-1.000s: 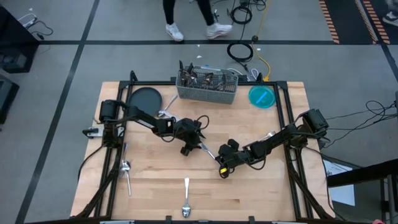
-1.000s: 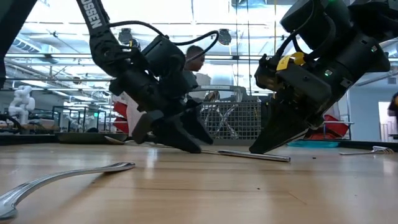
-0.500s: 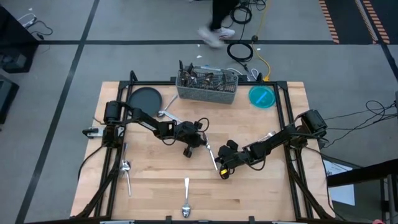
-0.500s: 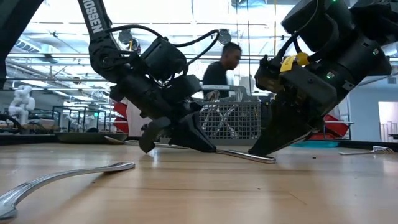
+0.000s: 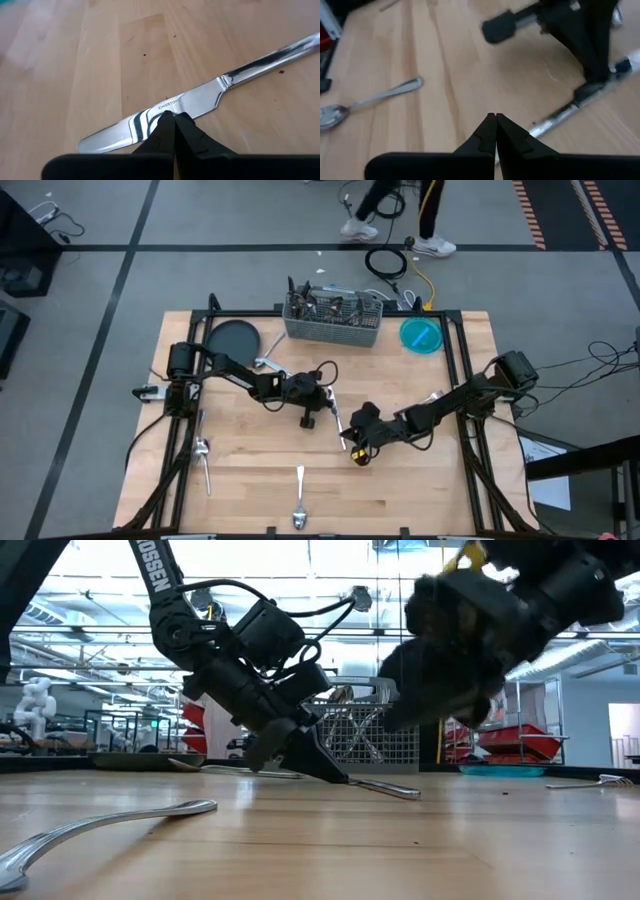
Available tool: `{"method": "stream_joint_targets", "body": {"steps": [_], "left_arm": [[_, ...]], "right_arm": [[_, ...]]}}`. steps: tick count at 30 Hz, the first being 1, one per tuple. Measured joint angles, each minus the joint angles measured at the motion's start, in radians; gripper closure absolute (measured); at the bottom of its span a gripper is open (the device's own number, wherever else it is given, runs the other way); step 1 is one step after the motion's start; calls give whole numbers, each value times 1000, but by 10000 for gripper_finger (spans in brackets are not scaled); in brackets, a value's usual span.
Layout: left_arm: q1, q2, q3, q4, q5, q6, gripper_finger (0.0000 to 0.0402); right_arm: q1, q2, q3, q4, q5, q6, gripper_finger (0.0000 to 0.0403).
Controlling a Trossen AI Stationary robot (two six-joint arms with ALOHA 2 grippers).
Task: Sort silverware
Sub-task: Put the knife into the silverware basket
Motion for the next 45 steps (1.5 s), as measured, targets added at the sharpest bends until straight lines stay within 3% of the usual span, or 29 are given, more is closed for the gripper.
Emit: {"method": "stream_joint_targets", "body": {"steps": [14,21,25,30,34,40,45], "left_arm": [[0,1,0,8,10,-67,401],[-3,-37,0,3,22,-119,390],[3,-134,-6,-66,23,-132,358],[14,-243,0,-68,31,4,308],[16,-241,-1,-118,109,32,252],[9,-170,0,-226,121,134,171],[-19,-156,3,-202,32,253,130]], "right_arm": [[17,134,15,9,-29,32,403],[37,130,22,-174,-25,169,403],[54,130,22,-237,-16,188,403],[75,130,25,-274,-7,189,403],[76,130,24,-277,-8,173,403],[77,130,24,-297,-9,148,403],[77,130,24,-297,-9,165,403]]}}
